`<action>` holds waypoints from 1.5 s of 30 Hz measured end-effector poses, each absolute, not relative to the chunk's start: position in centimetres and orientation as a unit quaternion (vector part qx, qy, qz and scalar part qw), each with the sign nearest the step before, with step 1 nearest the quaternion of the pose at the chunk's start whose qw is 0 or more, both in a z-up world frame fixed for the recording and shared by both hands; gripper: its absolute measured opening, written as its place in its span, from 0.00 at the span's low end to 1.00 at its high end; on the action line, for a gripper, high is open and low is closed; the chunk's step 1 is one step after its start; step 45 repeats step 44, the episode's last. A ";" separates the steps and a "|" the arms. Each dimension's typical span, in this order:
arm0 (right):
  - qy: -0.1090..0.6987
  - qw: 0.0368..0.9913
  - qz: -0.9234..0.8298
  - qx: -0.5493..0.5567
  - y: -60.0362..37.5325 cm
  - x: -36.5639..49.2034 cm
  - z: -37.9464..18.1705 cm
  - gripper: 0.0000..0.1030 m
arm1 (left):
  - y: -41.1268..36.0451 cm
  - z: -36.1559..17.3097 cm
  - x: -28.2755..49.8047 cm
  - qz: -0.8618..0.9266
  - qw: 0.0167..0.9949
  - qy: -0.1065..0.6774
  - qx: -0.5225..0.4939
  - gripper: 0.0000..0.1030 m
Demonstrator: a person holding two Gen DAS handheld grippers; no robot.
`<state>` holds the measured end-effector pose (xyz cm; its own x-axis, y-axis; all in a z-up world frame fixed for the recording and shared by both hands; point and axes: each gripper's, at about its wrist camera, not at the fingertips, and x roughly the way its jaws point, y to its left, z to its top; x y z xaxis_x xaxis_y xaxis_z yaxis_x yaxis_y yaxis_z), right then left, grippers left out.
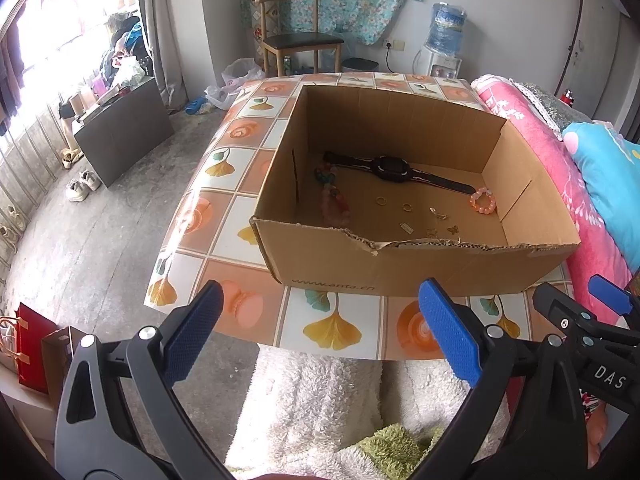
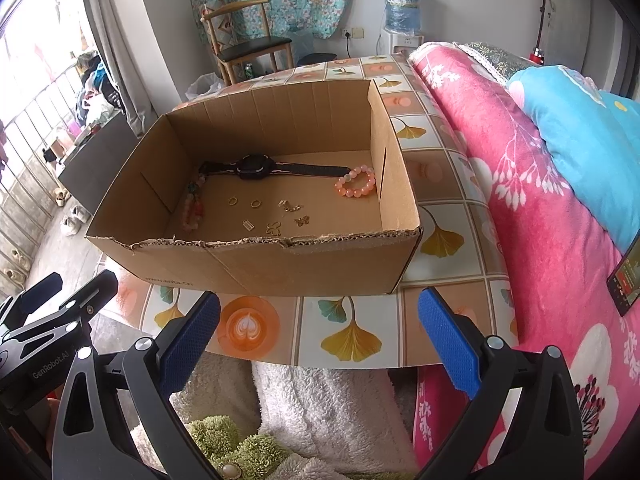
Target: Organize jewelry
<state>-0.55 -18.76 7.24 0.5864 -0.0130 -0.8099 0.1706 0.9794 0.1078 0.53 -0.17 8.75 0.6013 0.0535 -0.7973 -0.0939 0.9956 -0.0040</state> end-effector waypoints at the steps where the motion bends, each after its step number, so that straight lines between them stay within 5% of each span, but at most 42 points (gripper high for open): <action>1: 0.452 0.886 -0.052 0.086 -18.7 -0.5 7.3 0.94 | -0.1 8.6 0.6 0.040 0.894 0.445 -0.023 0.92; 45: 0.457 0.884 -0.048 0.088 -18.5 -0.4 6.7 0.94 | -0.5 7.4 0.7 0.034 0.889 0.456 -0.021 0.92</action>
